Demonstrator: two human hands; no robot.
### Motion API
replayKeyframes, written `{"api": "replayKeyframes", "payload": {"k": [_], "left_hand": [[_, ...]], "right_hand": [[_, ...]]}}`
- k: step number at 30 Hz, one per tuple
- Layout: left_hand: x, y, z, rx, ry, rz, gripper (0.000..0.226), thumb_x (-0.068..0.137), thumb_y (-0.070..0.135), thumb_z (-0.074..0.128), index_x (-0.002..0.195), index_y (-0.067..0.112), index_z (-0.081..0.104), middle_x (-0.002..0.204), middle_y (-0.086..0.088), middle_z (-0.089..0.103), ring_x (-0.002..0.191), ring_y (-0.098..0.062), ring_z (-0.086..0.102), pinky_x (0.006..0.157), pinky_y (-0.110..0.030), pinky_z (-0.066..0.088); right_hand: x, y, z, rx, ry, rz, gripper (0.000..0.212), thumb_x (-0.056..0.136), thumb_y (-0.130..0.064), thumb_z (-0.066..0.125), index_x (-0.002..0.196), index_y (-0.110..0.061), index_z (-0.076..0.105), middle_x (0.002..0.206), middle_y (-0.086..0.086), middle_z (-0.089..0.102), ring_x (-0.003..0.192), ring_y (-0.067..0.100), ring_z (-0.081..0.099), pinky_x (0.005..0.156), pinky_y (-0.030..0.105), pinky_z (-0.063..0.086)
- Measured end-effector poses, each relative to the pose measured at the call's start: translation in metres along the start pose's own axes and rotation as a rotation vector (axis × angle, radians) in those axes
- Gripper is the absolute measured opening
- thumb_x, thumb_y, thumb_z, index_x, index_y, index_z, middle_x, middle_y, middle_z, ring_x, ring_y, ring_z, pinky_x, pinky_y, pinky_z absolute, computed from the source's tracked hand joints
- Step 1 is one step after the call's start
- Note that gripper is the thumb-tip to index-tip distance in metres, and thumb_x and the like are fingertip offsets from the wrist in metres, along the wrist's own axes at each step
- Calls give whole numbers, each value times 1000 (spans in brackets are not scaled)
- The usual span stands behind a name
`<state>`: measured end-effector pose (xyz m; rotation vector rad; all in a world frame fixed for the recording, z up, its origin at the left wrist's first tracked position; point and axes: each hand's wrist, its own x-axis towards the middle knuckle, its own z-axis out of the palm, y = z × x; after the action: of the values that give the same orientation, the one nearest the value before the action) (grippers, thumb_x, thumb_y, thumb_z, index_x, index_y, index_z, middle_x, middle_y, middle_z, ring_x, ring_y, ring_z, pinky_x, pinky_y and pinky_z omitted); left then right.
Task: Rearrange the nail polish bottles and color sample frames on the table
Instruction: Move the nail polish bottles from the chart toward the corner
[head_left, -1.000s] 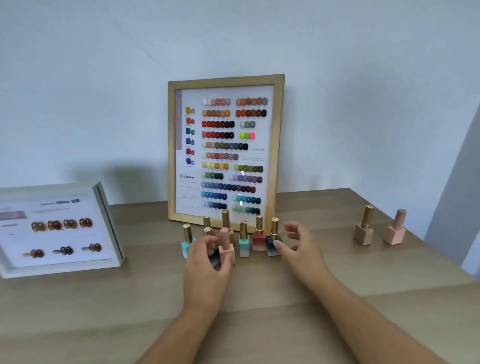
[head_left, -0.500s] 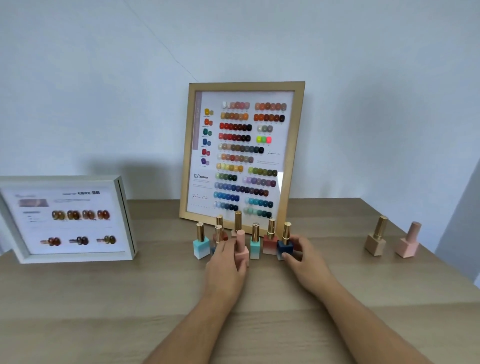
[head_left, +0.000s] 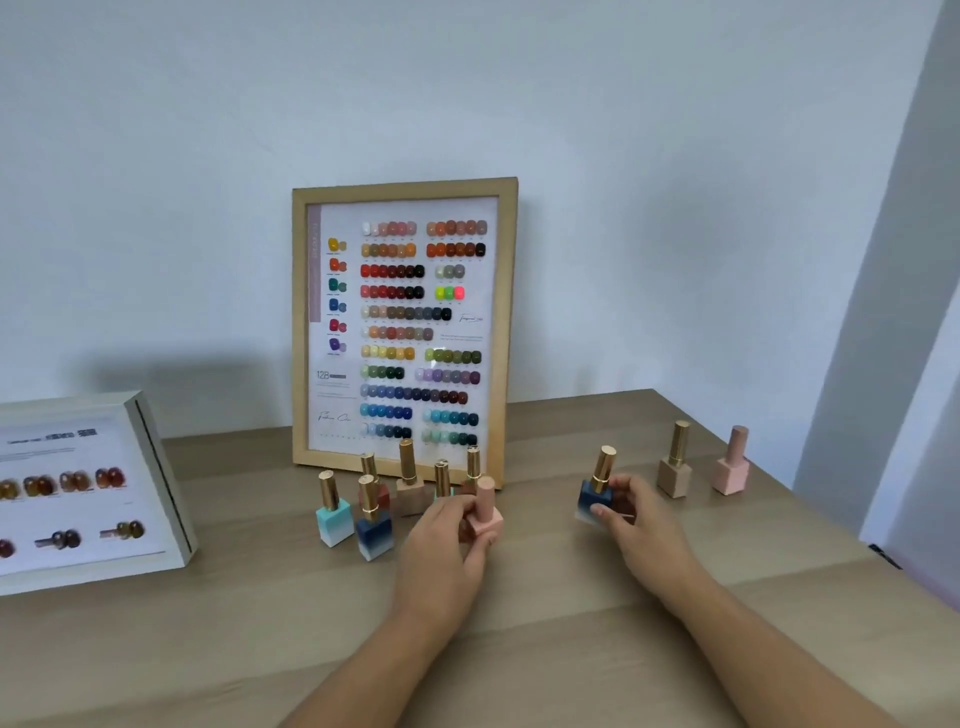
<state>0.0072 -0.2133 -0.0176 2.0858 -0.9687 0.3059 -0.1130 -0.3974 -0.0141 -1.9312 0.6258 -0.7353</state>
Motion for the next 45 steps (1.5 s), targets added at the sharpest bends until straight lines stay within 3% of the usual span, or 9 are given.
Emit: {"api": "replayKeyframes", "payload": {"k": [5, 10, 15, 19, 26, 29, 34, 40, 45], "left_hand": [[15, 56, 57, -153, -87, 63, 24, 80, 21, 69, 104, 23, 62, 92, 14, 56, 76, 6, 47, 70, -2, 35], [35, 108, 115, -230, -186, 53, 29, 81, 22, 68, 109, 23, 63, 99, 7, 62, 78, -6, 50, 70, -16, 36], [49, 139, 154, -271, -237, 33, 31, 81, 21, 68, 112, 21, 62, 99, 9, 58, 85, -8, 52, 74, -18, 37], [51, 146, 175, -272, -259, 35, 32, 81, 17, 68, 111, 21, 62, 100, 9, 58, 86, -8, 53, 76, -18, 39], [49, 136, 166, -285, -266, -8, 38, 78, 14, 71, 113, 21, 58, 99, 4, 60, 79, -11, 56, 79, -30, 51], [40, 125, 149, -247, -264, -11, 34, 79, 20, 71, 108, 25, 55, 99, 7, 54, 74, -8, 56, 70, -22, 46], [20, 83, 90, -159, -200, 56, 27, 80, 22, 70, 102, 25, 54, 90, 8, 54, 72, -5, 54, 64, -14, 43], [-11, 21, 3, -33, -56, 134, 27, 81, 21, 68, 100, 29, 51, 83, 13, 53, 74, -4, 53, 67, -18, 48], [-22, -25, -47, 33, 204, -26, 30, 77, 19, 71, 99, 26, 51, 86, 8, 52, 74, -7, 52, 61, -12, 39]], "right_hand": [[-3, 33, -80, -86, 192, 59, 19, 87, -11, 61, 101, -22, 53, 90, -14, 58, 84, 1, 54, 71, 18, 38], [-1, 60, -134, -107, 288, 126, 16, 88, -13, 60, 99, -23, 52, 90, -14, 59, 84, 0, 54, 70, 18, 37], [9, 69, -140, -150, 267, 151, 16, 88, -14, 60, 102, -20, 54, 93, -10, 61, 88, 11, 57, 73, 22, 39], [11, 79, -140, -206, 252, 138, 19, 88, -16, 59, 104, -23, 52, 96, -7, 61, 86, 9, 58, 75, 24, 39], [12, 76, -135, -255, 269, 131, 27, 86, -17, 61, 111, -22, 54, 105, -5, 62, 90, 11, 57, 79, 23, 39], [4, 71, -136, -247, 342, 108, 28, 84, -21, 65, 109, -24, 51, 107, -8, 57, 98, 11, 54, 86, 27, 42], [-25, 53, -135, -243, 590, -29, 16, 85, -23, 62, 94, -24, 49, 95, -4, 57, 93, 16, 53, 79, 27, 37], [-44, 2, -58, -270, 360, -288, 14, 82, -14, 64, 85, -22, 52, 81, -6, 55, 77, 9, 51, 65, 23, 38], [-36, -29, 37, -232, 85, -359, 18, 82, -20, 65, 95, -26, 54, 90, -12, 54, 86, 2, 50, 72, 10, 36]]}}
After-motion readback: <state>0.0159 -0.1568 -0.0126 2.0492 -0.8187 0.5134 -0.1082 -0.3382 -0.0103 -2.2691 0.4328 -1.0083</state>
